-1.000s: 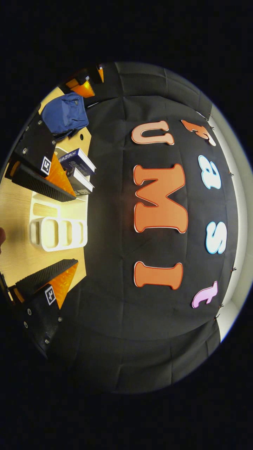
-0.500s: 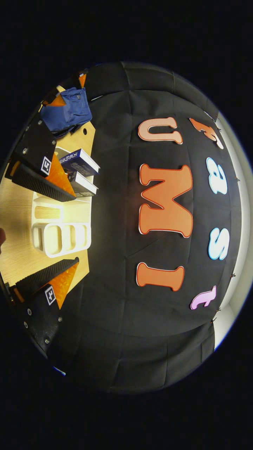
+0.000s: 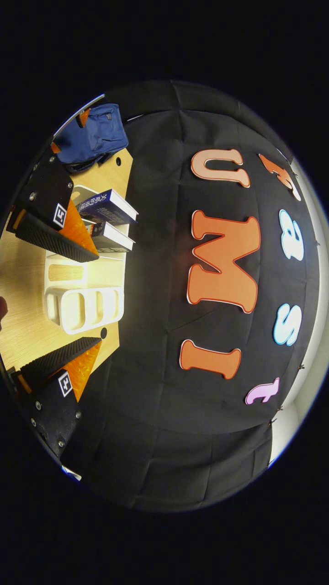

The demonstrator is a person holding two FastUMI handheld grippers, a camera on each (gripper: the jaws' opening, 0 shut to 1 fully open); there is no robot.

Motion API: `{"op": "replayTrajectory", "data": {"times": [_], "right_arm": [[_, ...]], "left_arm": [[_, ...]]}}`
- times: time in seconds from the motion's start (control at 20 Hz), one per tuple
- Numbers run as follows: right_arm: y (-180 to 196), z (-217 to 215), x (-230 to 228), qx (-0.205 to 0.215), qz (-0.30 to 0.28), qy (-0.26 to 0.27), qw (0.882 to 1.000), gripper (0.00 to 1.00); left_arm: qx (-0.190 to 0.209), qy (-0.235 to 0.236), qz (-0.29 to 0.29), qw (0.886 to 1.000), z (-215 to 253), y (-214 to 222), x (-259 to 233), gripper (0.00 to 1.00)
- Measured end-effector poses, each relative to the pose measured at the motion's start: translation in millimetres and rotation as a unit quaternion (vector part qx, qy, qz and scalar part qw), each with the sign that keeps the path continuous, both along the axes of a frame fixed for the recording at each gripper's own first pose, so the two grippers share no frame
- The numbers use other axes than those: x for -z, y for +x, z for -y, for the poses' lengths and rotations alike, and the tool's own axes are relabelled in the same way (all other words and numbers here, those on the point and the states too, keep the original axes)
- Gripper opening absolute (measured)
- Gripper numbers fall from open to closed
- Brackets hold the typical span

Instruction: Open the schoolbag, grab two books from the bookshelf and put them into the schoolbag.

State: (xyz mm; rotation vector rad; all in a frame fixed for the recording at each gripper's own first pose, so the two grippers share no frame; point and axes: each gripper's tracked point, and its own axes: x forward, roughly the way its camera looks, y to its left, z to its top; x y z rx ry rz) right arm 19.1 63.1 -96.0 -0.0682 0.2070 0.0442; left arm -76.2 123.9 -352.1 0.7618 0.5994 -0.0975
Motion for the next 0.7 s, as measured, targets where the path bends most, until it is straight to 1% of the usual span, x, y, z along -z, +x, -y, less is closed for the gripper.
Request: {"op": "replayTrajectory", "data": {"times": [0.2, 0.4, 0.5, 0.55, 0.7], "right_arm": [[5.6, -4.5, 1.6, 0.004, -0.003, 0.001, 1.0, 0.98], [10.4, -8.4, 0.6, 0.004, 0.0, 0.003, 1.0, 0.97], [12.0, -13.2, 1.8, 0.0, -0.002, 0.004, 1.0, 0.97], [13.0, -14.9, 2.4, -0.002, -0.003, 0.005, 1.0, 0.97], [15.5, -22.1, 0.3, -0.01, -0.002, 0.007, 1.0, 0.97]], "left_arm": [[-0.002, 0.023, -0.041, 0.999, -6.1, -7.7, 27.3, 0.96], [-0.037, 0.023, -0.065, 0.997, -23.6, -11.4, 43.8, 0.97], [-0.057, 0.018, -0.066, 0.996, -30.6, -11.7, 48.5, 0.97], [-0.058, 0.016, -0.062, 0.996, -30.1, -10.1, 48.4, 0.97], [-0.051, 0.038, -0.055, 0.996, -30.3, -9.1, 44.3, 0.97]]}}
